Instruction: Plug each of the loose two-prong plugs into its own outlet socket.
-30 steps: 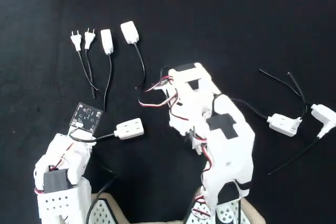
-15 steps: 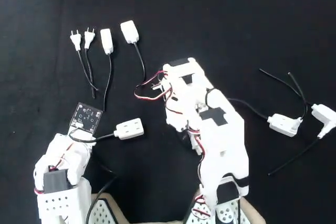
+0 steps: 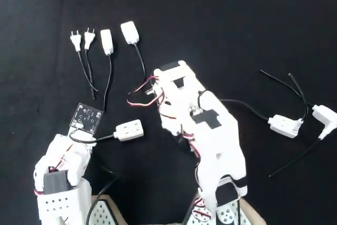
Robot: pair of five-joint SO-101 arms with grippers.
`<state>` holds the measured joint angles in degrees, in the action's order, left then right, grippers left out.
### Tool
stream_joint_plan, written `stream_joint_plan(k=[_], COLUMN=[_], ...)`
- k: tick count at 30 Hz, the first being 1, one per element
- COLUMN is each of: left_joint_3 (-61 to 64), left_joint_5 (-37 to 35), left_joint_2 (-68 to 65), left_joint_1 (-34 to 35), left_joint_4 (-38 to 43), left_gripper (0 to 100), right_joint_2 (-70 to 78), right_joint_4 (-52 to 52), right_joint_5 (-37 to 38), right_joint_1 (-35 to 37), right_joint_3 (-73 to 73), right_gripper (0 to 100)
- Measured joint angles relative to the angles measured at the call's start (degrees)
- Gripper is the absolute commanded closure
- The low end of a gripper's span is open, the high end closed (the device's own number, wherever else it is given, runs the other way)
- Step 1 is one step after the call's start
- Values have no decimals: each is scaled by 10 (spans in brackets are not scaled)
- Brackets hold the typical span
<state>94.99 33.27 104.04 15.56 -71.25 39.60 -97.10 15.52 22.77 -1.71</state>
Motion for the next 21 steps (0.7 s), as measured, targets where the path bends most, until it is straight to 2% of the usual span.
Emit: stream_joint_plan(k=[12,21], left_joint_3=[0,0], left_joint_5=[0,0], left_joint_2=[0,0], left_joint_1=[0,0], left_joint_4=[0,0], left_gripper=[909,909], right_joint_2=[-17,-211], right_joint_4=[19,84], right_joint_5=[0,0], right_joint_1=[0,-11], right_joint_3=[-20,-120], right_gripper=[986,986])
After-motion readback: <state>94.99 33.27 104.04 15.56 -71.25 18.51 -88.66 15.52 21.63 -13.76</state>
